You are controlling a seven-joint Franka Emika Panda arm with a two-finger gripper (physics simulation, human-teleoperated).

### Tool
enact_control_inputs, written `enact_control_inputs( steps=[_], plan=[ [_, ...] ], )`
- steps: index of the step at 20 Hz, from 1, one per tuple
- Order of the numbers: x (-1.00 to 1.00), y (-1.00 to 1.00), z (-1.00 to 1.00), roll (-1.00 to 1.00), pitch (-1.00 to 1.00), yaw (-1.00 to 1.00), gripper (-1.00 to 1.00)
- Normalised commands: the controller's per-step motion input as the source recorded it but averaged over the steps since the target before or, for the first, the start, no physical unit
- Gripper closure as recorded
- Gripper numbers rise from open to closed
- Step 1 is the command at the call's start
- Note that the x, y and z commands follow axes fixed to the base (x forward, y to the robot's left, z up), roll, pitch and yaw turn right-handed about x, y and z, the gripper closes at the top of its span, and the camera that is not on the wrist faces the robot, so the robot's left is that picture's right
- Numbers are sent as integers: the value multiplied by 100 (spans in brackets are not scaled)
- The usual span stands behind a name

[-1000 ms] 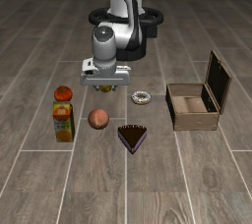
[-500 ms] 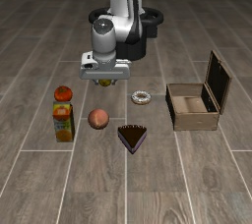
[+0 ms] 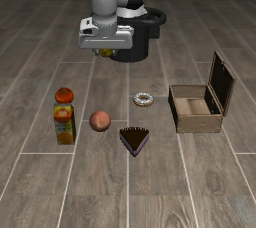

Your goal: Pick up the kiwi and place it in the box

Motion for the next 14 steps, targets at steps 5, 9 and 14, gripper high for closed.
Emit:
enact_control_inputs(
  steps=[5, 9, 14],
  plan=[
    [0, 60, 40, 0, 0, 0, 100],
    [0, 100, 0, 0, 0, 0, 100],
    [0, 100, 0, 0, 0, 0, 100]
  ],
)
